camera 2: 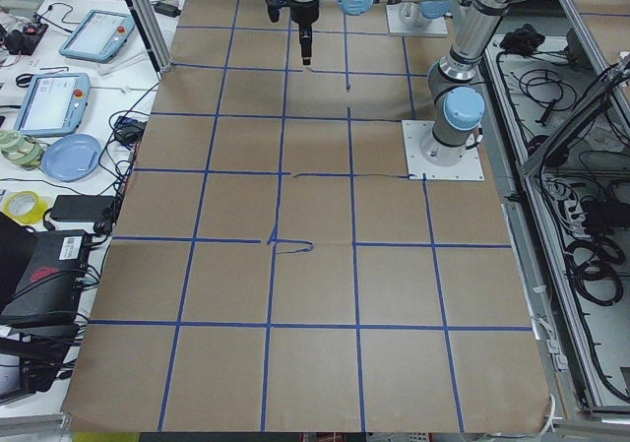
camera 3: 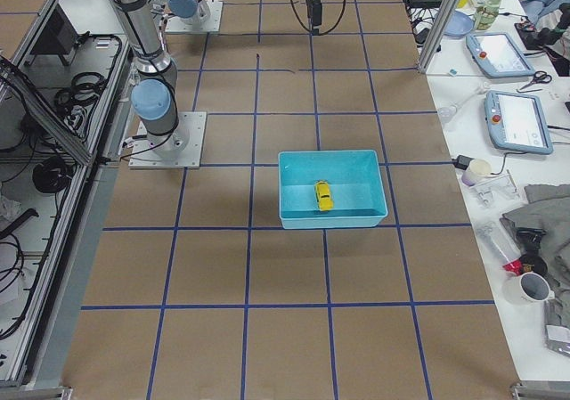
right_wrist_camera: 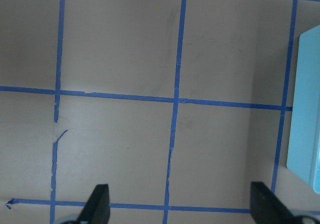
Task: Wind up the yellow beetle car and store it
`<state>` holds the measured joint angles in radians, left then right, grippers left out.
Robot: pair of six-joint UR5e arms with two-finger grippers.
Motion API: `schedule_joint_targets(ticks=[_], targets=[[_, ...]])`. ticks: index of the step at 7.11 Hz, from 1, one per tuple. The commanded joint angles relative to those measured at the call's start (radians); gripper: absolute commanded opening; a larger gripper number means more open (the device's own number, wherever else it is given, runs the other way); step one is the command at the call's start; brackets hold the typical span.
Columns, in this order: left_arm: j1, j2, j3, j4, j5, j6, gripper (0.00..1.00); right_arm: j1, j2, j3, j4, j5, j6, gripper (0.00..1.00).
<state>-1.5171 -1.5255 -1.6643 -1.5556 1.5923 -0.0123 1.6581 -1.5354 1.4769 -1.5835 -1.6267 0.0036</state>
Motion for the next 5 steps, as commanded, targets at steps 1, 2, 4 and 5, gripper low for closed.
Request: schedule_joint_targets(ticks=[1,2,4,5], targets=[[0.0,0.001,0.0,0.0,0.0,0.0,1.0,0.005,-0.002,0.0,0.003,0.016,0.086,1.0],[0.002,0.001,0.0,0.0,0.0,0.002,1.0,0.005,-0.002,0.0,0.002,0.04,0.101,1.0],[0.002,0.001,0.0,0.002,-0.002,0.002,1.0,0.005,0.0,0.003,-0.003,0.041,0.102,1.0],[0.002,0.001,-0.002,0.015,-0.002,0.0,1.0,0.003,0.0,0.005,-0.004,0.041,0.102,1.0]])
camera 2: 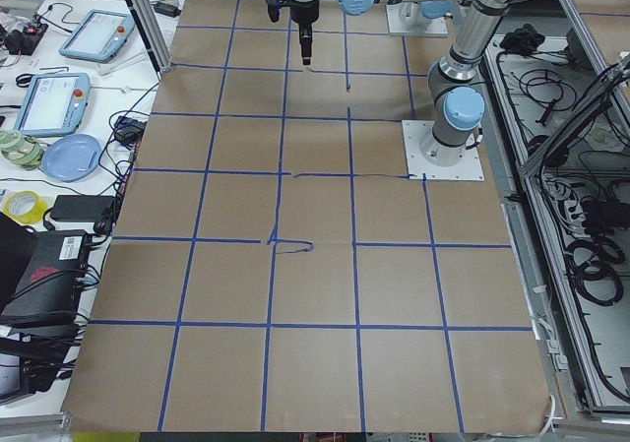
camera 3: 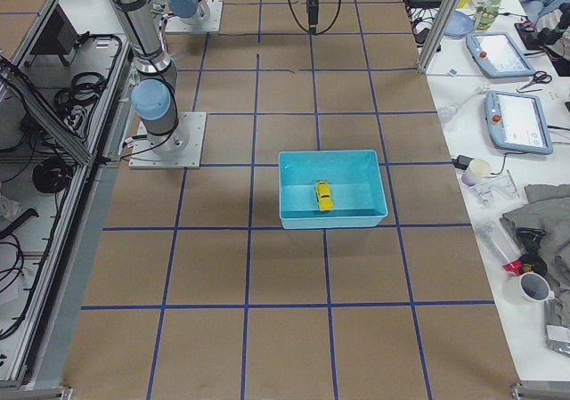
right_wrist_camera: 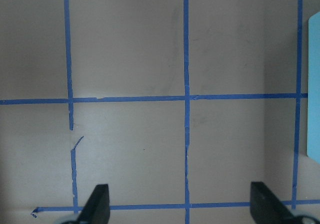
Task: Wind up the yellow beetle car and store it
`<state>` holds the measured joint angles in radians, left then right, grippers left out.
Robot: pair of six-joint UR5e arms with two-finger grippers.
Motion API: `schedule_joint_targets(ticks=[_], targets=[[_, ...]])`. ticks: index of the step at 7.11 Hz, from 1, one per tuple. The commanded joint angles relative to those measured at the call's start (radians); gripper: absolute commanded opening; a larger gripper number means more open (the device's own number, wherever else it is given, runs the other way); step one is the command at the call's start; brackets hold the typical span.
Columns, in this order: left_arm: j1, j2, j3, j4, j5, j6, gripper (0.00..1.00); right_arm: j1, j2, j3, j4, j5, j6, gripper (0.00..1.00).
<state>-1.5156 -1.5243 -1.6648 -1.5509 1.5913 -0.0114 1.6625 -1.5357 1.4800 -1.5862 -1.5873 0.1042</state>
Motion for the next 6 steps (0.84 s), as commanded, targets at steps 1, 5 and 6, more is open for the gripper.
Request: schedule_joint_targets(ticks=[1,5,6], targets=[[0.0,0.0,-0.001,0.012,-0.001,-0.001,1.0,-0.001,0.0,0.003,0.0,-0.002,0.0,1.0],[0.0,-0.004,-0.001,0.014,-0.002,-0.001,1.0,-0.001,0.0,0.006,-0.001,-0.008,-0.001,1.0],[0.0,-0.004,-0.001,0.014,-0.002,0.001,1.0,-0.001,0.0,0.006,-0.008,-0.014,-0.017,1.0]])
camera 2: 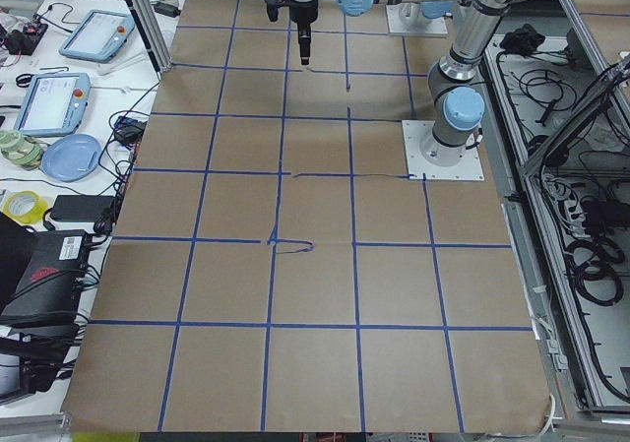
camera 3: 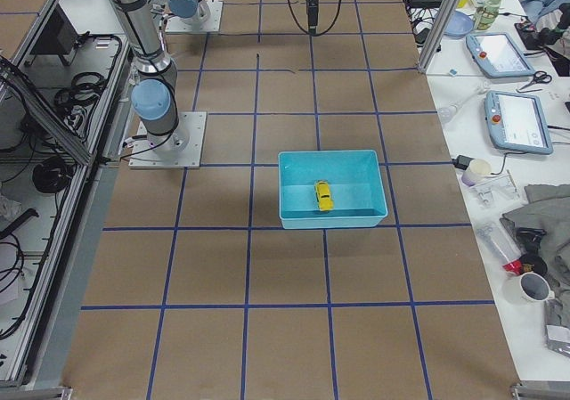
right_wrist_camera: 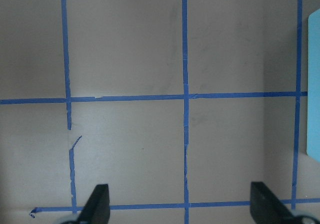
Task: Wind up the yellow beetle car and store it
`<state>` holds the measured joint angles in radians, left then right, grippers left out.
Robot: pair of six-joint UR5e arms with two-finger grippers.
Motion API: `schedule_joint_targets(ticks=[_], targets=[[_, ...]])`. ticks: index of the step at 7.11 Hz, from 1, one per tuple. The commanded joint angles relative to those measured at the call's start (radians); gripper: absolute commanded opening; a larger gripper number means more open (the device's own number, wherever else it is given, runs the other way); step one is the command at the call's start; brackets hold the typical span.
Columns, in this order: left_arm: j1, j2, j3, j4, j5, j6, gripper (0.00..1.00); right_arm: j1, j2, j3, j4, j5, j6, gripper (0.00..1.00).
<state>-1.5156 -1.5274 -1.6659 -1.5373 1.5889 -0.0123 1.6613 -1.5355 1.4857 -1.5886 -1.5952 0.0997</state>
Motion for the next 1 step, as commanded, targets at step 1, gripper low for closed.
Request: schedule_joint_targets(ticks=[1], targets=[[0.0,0.001,-0.002,-0.001,-0.001,0.0,1.0,0.0,0.0,0.001,-0.005,-0.006,-0.012,1.0]])
